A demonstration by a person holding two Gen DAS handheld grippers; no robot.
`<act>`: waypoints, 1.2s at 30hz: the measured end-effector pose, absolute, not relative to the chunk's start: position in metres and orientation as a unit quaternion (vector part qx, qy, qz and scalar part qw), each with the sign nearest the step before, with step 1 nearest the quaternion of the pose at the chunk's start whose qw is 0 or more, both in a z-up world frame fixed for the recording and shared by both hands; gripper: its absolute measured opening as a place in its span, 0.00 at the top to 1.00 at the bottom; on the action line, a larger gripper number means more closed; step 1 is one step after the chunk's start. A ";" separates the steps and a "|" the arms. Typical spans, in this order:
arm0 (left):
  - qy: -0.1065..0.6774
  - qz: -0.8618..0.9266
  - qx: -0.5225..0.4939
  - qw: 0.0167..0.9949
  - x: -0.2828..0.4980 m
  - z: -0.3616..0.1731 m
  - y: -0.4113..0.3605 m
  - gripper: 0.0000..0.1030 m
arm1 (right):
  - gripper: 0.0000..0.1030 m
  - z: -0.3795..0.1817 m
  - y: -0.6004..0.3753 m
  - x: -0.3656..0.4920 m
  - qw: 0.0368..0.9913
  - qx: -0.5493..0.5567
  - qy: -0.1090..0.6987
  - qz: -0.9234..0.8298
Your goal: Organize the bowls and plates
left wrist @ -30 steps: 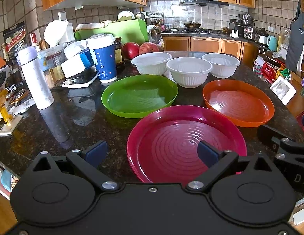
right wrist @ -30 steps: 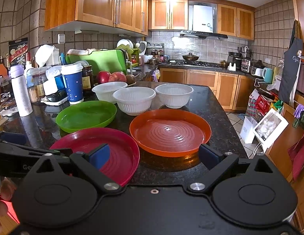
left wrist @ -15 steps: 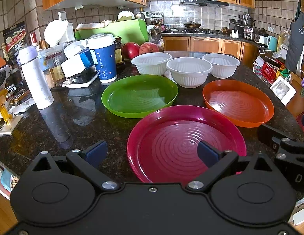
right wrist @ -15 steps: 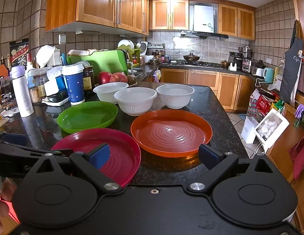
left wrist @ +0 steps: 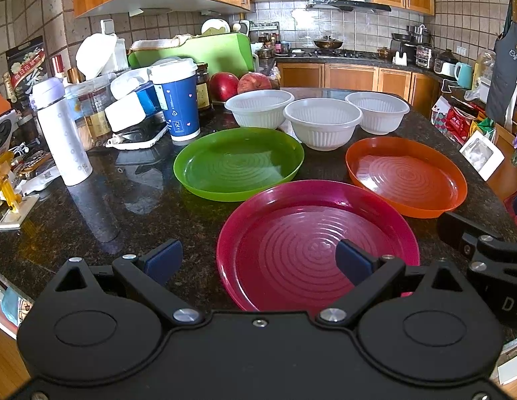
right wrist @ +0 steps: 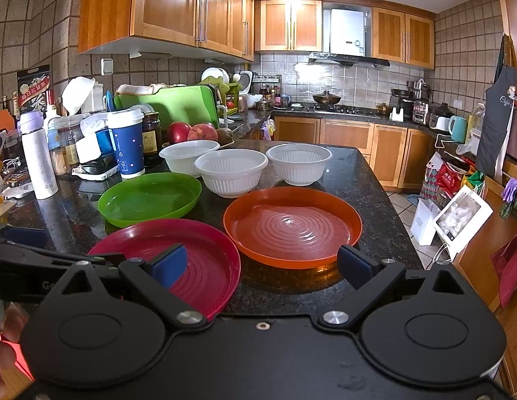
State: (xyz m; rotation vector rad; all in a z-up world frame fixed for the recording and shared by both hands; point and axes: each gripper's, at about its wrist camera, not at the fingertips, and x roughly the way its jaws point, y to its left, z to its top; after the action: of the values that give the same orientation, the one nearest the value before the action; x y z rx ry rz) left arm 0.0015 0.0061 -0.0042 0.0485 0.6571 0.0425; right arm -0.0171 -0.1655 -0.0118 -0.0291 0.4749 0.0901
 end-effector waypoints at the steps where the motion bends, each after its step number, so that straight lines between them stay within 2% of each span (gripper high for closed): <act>1: 0.323 0.021 0.024 0.946 0.001 -0.004 0.006 0.05 | 0.02 -0.012 -0.165 -0.017 0.971 -0.014 0.235 0.045; 7: 0.319 0.021 0.023 0.947 0.002 -0.004 0.007 0.05 | 0.02 -0.011 -0.165 -0.018 0.971 -0.014 0.234 0.045; 11: 0.303 0.023 0.022 0.952 0.001 -0.002 0.008 0.09 | 0.02 -0.010 -0.165 -0.018 0.973 -0.011 0.227 0.047; 17: 0.282 0.013 0.022 0.959 -0.002 0.003 0.008 0.09 | 0.04 -0.006 -0.168 -0.021 0.981 -0.005 0.187 0.045; 23: 0.285 -0.029 -0.028 0.958 0.000 0.022 0.027 0.09 | 0.13 0.004 -0.178 -0.020 0.986 0.016 0.162 0.043; 30: 0.258 -0.044 -0.051 0.964 -0.002 0.050 0.044 0.07 | 0.13 0.022 -0.182 -0.030 0.996 0.020 0.080 0.026; 36: 0.211 -0.043 -0.024 0.976 -0.007 0.060 0.037 0.07 | 0.11 0.035 -0.179 -0.045 1.000 0.013 -0.025 0.000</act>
State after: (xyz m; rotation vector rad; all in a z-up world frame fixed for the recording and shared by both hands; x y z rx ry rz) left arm -0.0068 0.0373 0.0602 -0.0475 0.4260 -0.0858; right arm -0.0447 -0.1785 0.0355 0.0255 -0.0490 -0.0002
